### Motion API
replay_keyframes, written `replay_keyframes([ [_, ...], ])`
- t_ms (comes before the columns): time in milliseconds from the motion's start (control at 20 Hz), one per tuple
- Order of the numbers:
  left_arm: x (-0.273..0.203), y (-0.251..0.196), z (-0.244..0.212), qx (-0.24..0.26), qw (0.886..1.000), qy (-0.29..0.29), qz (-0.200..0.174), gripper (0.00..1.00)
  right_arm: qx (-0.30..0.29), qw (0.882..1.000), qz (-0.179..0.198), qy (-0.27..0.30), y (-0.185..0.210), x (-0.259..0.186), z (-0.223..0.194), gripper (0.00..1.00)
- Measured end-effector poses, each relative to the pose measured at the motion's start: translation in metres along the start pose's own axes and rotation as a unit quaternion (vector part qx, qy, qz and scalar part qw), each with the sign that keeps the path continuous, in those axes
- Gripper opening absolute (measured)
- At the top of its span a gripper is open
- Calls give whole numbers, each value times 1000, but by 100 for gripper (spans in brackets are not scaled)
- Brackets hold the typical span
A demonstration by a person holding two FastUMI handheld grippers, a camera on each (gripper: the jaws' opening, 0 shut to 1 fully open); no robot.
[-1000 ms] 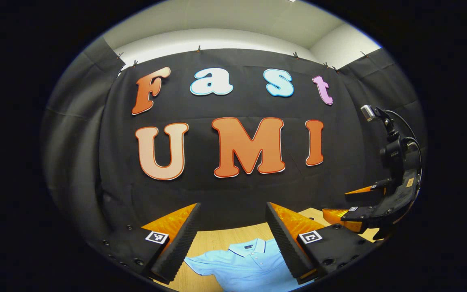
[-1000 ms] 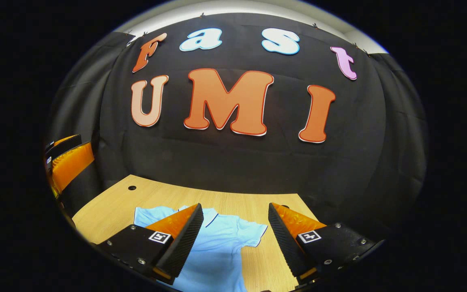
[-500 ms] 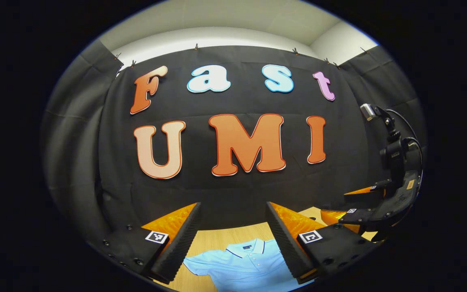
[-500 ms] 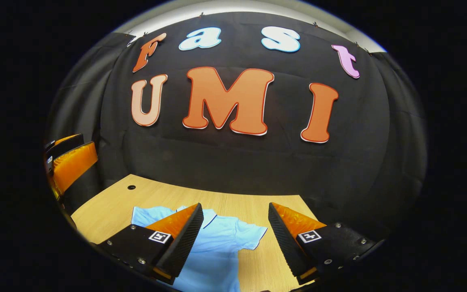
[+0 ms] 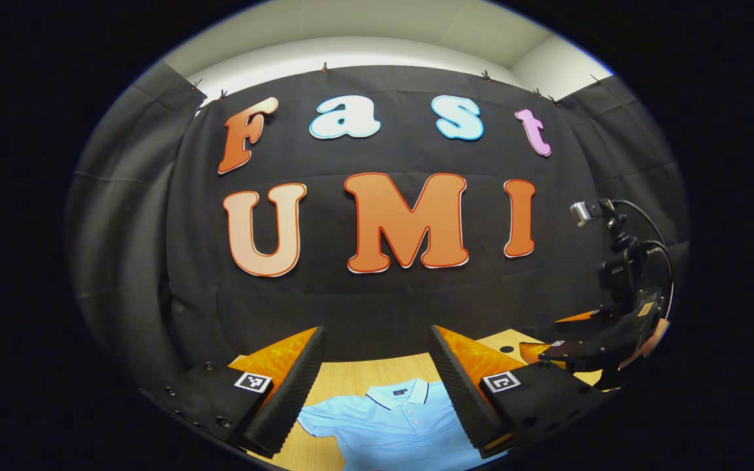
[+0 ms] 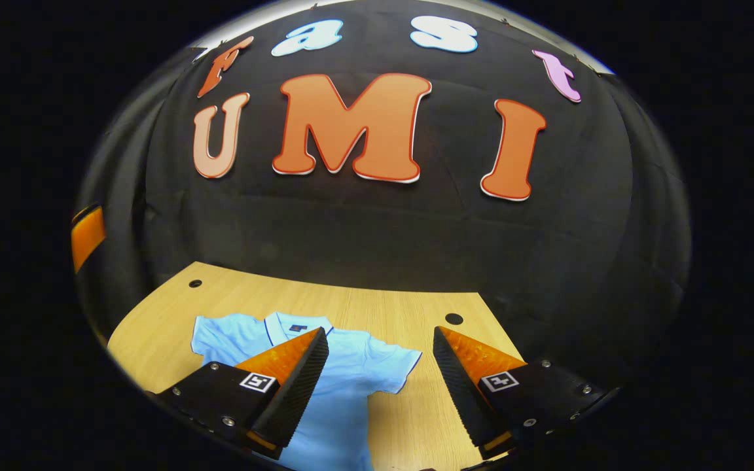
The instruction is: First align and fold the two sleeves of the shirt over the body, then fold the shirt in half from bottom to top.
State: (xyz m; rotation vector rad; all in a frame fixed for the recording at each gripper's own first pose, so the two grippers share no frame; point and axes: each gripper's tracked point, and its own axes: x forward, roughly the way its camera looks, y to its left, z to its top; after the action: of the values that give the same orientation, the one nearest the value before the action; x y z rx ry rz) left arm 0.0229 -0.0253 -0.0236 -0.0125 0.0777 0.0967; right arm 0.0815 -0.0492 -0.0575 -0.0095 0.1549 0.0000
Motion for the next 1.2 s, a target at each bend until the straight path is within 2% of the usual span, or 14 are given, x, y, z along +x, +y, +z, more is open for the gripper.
replay_keyframes([
  [200, 2, 7, -2, 6, 1000, 4, 24, 100, -1, 997, 1, 75, -15, 38, -42, 98],
  [500, 0, 9, -21, 17, 997, 36, 65, 100, 12, 983, 14, 181, -26, 93, -97, 98],
  [650, -1, 10, -26, 20, 995, 50, 87, 100, 12, 973, 25, 227, -26, 120, -126, 98],
  [950, -7, 0, -29, 57, 990, 66, 115, 100, 21, 948, 22, 317, -35, 163, -177, 95],
  [1050, -9, 1, -31, 63, 988, 77, 122, 100, 27, 939, 24, 341, -33, 173, -193, 87],
  [1100, -9, 2, -33, 65, 987, 80, 127, 100, 29, 935, 25, 352, -31, 177, -198, 89],
  [1200, -11, 3, -34, 67, 984, 89, 137, 100, 31, 929, 26, 367, -29, 183, -206, 86],
])
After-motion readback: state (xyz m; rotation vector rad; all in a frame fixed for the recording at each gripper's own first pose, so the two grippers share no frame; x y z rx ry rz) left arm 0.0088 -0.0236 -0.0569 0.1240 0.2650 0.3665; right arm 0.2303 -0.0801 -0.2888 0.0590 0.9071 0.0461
